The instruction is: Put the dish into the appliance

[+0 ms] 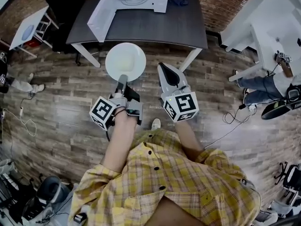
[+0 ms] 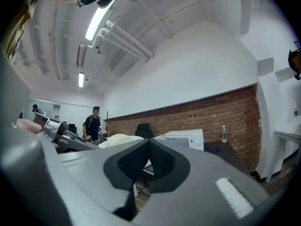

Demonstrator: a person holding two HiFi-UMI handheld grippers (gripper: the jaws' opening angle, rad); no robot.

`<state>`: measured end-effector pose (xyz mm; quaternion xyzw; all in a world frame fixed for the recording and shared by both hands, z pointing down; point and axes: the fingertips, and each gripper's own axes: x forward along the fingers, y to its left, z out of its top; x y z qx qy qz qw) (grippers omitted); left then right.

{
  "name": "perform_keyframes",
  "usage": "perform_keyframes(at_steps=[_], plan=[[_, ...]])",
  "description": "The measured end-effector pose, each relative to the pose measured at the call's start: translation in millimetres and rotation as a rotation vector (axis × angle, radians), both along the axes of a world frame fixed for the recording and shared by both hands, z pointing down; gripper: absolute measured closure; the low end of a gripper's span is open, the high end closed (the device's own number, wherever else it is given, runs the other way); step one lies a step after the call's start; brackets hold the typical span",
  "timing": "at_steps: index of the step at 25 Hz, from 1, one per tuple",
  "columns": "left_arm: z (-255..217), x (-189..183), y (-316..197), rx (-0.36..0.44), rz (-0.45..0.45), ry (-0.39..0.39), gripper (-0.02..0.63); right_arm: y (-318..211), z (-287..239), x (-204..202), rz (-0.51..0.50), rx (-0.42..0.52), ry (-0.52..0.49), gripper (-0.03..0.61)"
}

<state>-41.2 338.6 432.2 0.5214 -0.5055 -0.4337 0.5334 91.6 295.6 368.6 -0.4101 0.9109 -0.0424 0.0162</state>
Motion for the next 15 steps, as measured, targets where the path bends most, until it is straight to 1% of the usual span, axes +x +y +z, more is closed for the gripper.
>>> perform_keyframes(at_steps=[4,9,13,15], plan=[[4,10,-10,-0.008,-0.008,-0.013,0.606,-14,3,6,-0.014,0.003,0.0,0.578],[6,22,-13,0.012,-0.012,0.008,0.606,-19,9,12,-0.034,0.003,-0.01,0.578],[9,24,-18,0.0,-0.03,0.02,0.606,-24,11,11,-0.069,-0.007,-0.012,0.578],[11,25,-26,0.008,-0.031,0.026,0.606,-30,13,11,-0.073,-0.004,-0.011,0.578]])
